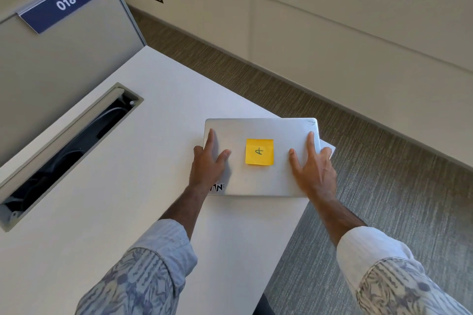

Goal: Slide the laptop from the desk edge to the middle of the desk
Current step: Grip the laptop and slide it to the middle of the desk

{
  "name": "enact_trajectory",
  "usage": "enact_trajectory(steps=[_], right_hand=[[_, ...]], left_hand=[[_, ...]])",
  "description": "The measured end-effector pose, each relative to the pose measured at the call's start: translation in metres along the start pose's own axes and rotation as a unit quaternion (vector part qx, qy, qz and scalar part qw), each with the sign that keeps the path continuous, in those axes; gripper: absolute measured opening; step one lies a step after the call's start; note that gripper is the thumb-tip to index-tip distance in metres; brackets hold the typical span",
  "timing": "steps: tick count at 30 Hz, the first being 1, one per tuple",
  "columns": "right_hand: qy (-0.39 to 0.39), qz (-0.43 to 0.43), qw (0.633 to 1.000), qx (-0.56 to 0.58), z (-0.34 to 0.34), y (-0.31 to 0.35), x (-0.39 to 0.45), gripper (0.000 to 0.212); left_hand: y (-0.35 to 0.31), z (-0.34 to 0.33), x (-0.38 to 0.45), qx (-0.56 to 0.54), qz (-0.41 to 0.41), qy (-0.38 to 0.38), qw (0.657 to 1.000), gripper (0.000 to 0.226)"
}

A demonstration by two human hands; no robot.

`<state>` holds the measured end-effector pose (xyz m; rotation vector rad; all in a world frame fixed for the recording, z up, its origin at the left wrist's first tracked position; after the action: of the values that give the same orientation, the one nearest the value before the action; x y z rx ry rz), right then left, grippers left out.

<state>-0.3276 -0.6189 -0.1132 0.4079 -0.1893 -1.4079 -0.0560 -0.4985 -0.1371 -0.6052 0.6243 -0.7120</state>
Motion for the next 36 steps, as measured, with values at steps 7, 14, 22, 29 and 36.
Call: enact_trajectory(steps=[7, 14, 22, 29, 36], right_hand=[[-0.001, 0.002, 1.0, 0.008, 0.009, 0.005, -0.007, 0.074], [-0.001, 0.016, 1.0, 0.006, 0.02, 0.017, -0.014, 0.075], [-0.004, 0.041, 0.999, 0.007, 0.019, 0.036, -0.024, 0.074], [0.009, 0.051, 0.999, 0.009, 0.013, 0.059, -0.042, 0.074], [0.028, 0.072, 0.997, 0.016, 0.0, 0.095, -0.07, 0.073]], left_hand=[[-0.002, 0.009, -0.007, 0.003, -0.017, -0.016, 1.0, 0.077], [0.001, 0.022, -0.015, 0.002, -0.02, -0.032, 0.999, 0.077], [0.01, 0.042, -0.027, 0.005, -0.015, -0.05, 0.999, 0.076], [0.027, 0.068, -0.044, -0.006, -0.003, -0.065, 0.998, 0.076], [0.058, 0.104, -0.067, -0.022, 0.022, -0.089, 0.996, 0.076]])
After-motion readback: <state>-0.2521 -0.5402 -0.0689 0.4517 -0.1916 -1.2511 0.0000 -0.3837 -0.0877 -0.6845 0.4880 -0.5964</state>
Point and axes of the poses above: each hand's wrist, its own x-axis towards the middle knuckle, its own z-axis out of the back of the hand, y = z × x, the point moved 4 cm from there along x, towards the middle knuckle, and after that the axes turned 2 degrees about y, right-handed, at the moved point
